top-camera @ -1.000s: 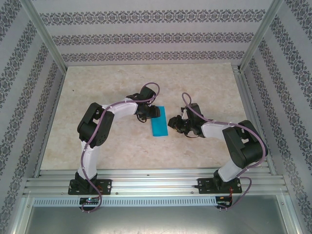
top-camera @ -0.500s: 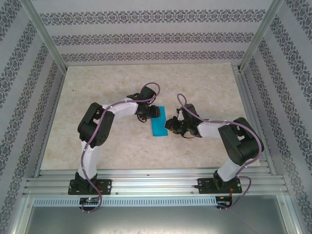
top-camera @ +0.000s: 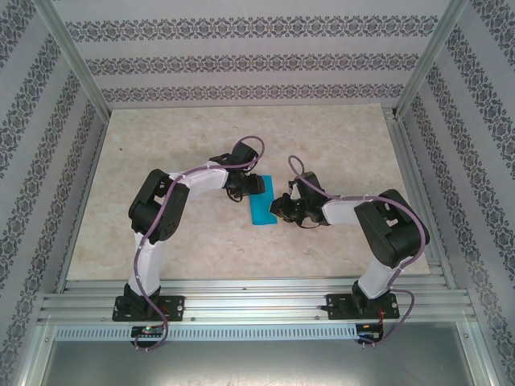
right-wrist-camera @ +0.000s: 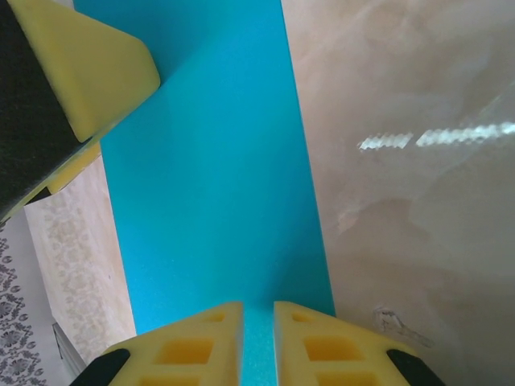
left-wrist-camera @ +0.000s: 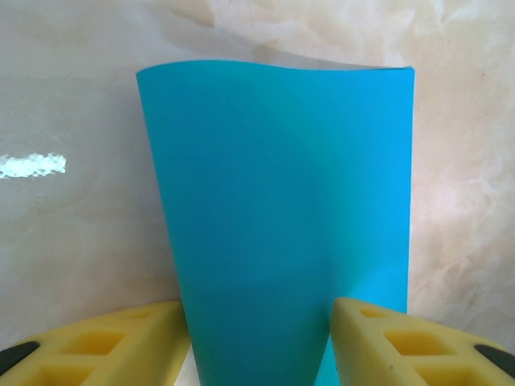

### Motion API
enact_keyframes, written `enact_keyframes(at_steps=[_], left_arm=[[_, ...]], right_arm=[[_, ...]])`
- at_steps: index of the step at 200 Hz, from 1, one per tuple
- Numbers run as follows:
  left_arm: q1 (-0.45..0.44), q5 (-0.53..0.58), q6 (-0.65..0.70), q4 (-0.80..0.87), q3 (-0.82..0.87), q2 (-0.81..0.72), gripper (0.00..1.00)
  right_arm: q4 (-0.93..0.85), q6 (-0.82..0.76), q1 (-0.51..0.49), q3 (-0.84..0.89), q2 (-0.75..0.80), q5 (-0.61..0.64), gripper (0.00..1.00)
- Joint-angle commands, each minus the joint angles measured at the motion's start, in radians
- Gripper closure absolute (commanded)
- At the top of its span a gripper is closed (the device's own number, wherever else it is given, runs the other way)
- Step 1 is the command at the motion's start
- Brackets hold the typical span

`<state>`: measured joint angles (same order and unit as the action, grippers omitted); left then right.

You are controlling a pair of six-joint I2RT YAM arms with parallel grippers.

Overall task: Fold a paper plane with a square sheet of paper (fold left side to right side)
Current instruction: Hold the square sheet of paper at the center of the table.

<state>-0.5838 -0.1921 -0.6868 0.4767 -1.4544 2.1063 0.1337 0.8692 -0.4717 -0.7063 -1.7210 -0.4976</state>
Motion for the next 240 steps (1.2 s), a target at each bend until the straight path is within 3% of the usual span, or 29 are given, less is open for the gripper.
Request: enact_keyframes(at_steps=[1,103,173,240], left_arm=[[-0.025,0.021,0.018,0.007,0.04,0.132,0.46],[-0.023,0.012,0.031,0.016,0.031,0.104,0.42],[0.041,-0.003,0.111,0.098,-0.026,-0.129,0.33],[0.039,-0.322,0.048,-0.161,0.132,-0.187,0.54]], right_arm=[[-0.029,-0.019,-0.011,-0.034,-0.014,0.026,0.82],[-0.122,-0.058,-0.016,-0.048,-0.07,0.061,0.83],[-0.143,-0.068,-0.016,-0.058,-0.089,0.062,0.83],[-0.142,-0.067,-0.016,-0.059,-0.092,0.063,0.83]])
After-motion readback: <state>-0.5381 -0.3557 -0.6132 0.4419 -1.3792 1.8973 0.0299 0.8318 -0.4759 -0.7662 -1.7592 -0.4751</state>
